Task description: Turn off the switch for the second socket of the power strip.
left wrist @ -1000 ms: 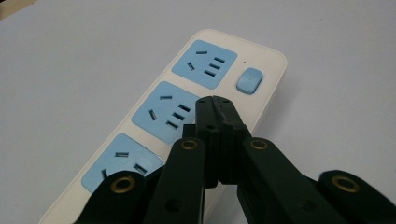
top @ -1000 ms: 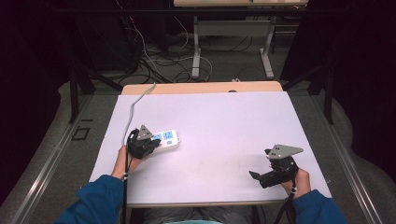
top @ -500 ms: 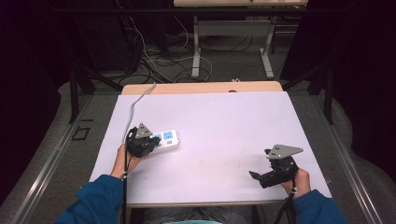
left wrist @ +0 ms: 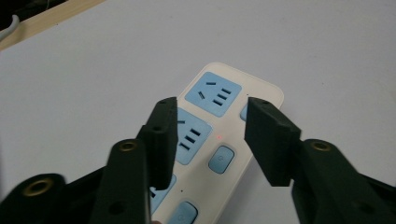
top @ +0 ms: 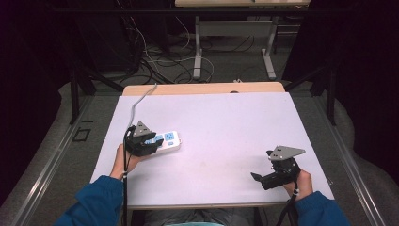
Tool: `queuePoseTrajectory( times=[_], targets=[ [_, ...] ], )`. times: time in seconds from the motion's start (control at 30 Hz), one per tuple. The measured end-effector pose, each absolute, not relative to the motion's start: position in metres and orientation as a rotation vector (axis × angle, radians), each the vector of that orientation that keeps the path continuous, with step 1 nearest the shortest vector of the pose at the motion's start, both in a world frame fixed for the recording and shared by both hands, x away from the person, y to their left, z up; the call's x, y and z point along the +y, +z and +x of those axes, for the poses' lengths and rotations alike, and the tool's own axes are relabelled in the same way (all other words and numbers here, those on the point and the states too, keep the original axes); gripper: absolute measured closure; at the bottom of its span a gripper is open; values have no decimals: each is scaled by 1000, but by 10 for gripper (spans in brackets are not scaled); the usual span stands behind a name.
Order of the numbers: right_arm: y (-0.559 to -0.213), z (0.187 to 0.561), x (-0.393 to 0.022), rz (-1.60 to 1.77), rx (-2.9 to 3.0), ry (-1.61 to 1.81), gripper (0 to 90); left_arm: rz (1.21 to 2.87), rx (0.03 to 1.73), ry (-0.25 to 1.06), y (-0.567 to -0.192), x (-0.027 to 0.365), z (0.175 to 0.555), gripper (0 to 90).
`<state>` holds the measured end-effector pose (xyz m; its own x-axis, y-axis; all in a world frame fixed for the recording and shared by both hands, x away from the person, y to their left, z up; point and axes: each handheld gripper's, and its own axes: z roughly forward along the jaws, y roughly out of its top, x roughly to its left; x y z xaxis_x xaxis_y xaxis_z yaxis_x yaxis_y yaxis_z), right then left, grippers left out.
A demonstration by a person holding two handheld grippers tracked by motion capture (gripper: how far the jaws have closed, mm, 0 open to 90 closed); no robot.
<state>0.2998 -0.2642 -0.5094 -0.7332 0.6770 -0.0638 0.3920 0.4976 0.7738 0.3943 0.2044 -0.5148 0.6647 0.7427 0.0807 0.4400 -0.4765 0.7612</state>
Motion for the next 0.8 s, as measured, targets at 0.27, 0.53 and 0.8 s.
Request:
queuePoseTrajectory(
  times=[0.27, 0.53, 0.8],
  targets=[
    [-509, 300, -264, 889, 2384, 1089, 8, 2150, 928, 536, -512, 206, 394, 223],
    [-509, 299, -264, 887, 2389, 1095, 7, 2157, 942, 553, -510, 206, 392, 81],
    [-509, 299, -264, 880, 2402, 1099, 7, 2152, 946, 559, -509, 206, 391, 2]
  ],
)
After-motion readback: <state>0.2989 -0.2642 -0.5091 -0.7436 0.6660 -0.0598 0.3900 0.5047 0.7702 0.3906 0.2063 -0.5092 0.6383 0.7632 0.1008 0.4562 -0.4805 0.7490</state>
